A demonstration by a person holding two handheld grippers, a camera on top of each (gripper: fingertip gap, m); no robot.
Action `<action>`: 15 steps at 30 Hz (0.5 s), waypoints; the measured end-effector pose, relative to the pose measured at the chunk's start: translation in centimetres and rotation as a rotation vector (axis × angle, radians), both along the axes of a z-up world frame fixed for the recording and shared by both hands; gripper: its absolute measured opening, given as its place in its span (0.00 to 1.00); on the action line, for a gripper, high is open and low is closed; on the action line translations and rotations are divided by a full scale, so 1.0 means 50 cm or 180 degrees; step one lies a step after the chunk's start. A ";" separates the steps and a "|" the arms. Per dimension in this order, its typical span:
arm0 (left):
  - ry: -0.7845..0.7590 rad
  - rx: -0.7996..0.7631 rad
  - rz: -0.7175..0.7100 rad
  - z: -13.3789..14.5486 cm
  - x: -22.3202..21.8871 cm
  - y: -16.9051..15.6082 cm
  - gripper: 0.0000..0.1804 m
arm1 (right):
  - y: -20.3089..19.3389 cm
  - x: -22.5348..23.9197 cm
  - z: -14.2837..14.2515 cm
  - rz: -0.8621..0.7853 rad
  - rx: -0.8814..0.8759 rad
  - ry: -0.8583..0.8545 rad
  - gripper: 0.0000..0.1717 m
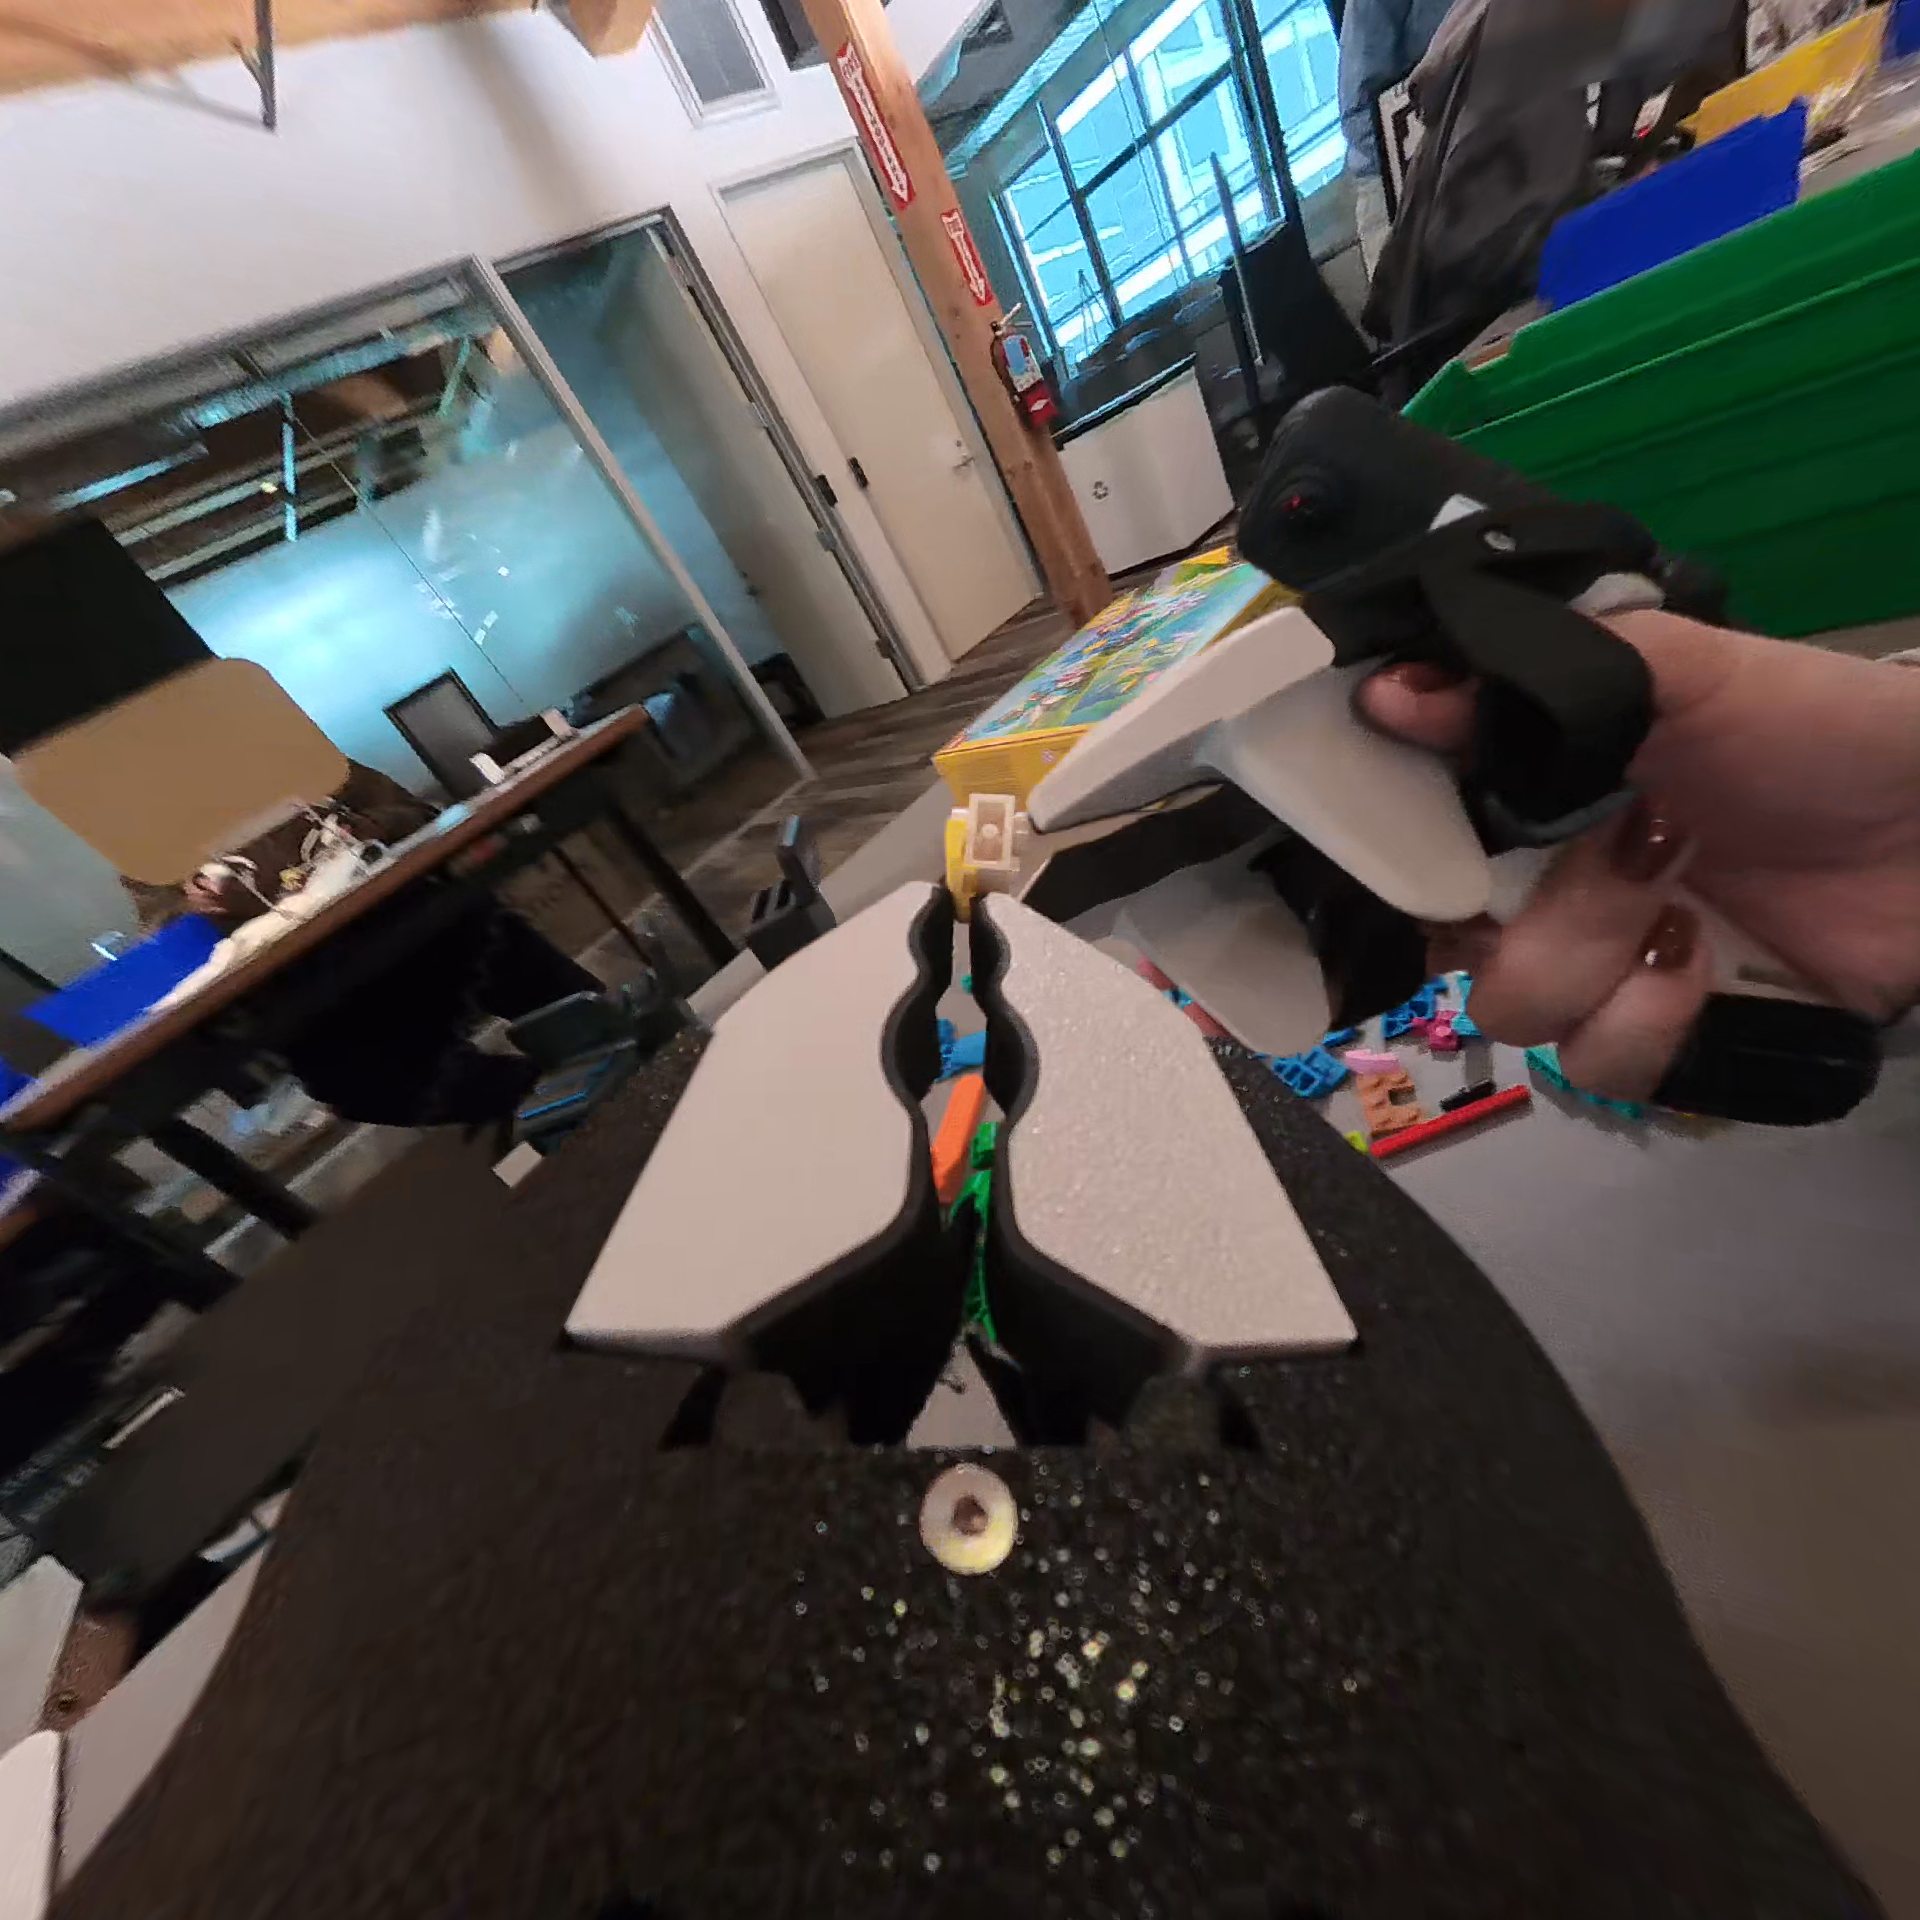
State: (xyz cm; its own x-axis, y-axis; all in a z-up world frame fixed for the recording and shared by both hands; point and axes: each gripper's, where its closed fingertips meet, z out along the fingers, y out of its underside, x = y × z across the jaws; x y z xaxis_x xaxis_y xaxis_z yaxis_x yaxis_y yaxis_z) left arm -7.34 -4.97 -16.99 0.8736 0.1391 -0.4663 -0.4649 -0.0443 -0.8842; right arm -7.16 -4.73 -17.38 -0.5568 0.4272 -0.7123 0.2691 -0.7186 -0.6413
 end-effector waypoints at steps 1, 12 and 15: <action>0.0062 0.0021 0.0022 0.001 0.003 0.000 0.02 | -0.002 0.000 0.003 0.0049 -0.0118 0.0014 0.19; -0.0375 0.0095 -0.0416 0.008 0.033 0.000 0.02 | -0.011 0.022 0.027 0.0217 -0.0008 0.0343 0.09; -0.1022 0.0133 -0.1010 0.023 0.047 -0.010 0.02 | -0.009 0.043 0.038 0.0400 0.0055 0.0506 0.08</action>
